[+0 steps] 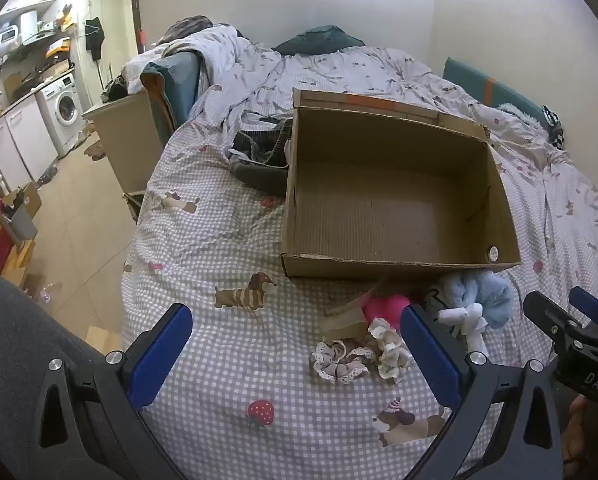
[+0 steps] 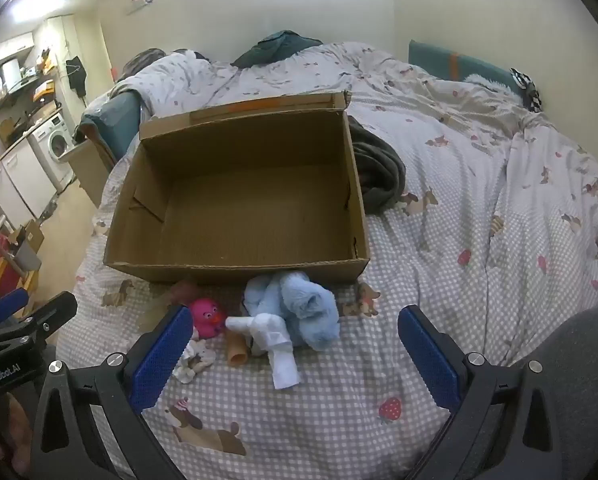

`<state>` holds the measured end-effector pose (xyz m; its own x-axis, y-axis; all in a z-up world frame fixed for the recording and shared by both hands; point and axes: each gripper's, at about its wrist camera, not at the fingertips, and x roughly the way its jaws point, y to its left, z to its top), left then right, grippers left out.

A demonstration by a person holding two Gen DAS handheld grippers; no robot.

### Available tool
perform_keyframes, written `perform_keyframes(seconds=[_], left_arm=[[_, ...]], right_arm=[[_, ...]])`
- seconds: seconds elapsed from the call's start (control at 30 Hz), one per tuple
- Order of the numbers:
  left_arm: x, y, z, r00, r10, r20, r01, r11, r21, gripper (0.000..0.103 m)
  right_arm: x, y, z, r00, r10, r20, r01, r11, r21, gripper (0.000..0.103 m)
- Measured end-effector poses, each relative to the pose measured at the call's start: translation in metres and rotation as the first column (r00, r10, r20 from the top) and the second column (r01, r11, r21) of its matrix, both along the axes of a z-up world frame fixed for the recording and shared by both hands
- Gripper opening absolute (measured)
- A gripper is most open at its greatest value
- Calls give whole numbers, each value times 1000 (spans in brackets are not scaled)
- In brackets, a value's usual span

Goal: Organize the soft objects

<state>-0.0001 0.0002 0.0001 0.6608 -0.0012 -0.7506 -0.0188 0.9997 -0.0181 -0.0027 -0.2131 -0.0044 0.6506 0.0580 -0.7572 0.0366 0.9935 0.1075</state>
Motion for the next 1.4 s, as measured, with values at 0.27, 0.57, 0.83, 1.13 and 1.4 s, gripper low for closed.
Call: perform_keyframes(seconds=[0.27,0.57,0.83,1.13,1.4], left_arm=[[0,-1,0,1000,-1,-4,1,1000,2,103],[-1,0,1,1000,2,-4,-2,1000,2,103],[-2,2,1,1000,3,-4,-3,1000,1,103],[-2,2,0,1000,4,-5,-4,1000,2,103],[-2,2,1,1000,4,-5,-4,1000,2,103]], right_arm=[[0,0,0,1000,2,0,-2,1000,-9,103],[0,-1,1,1000,-5,10,5,1000,-5,103],[0,0,1,1000,-7,10,7,1000,-6,103],[0,0,0,1000,-7,8,7,1000,-4,103],[0,-1,0,1000,-8,8,8,1000,-3,103]])
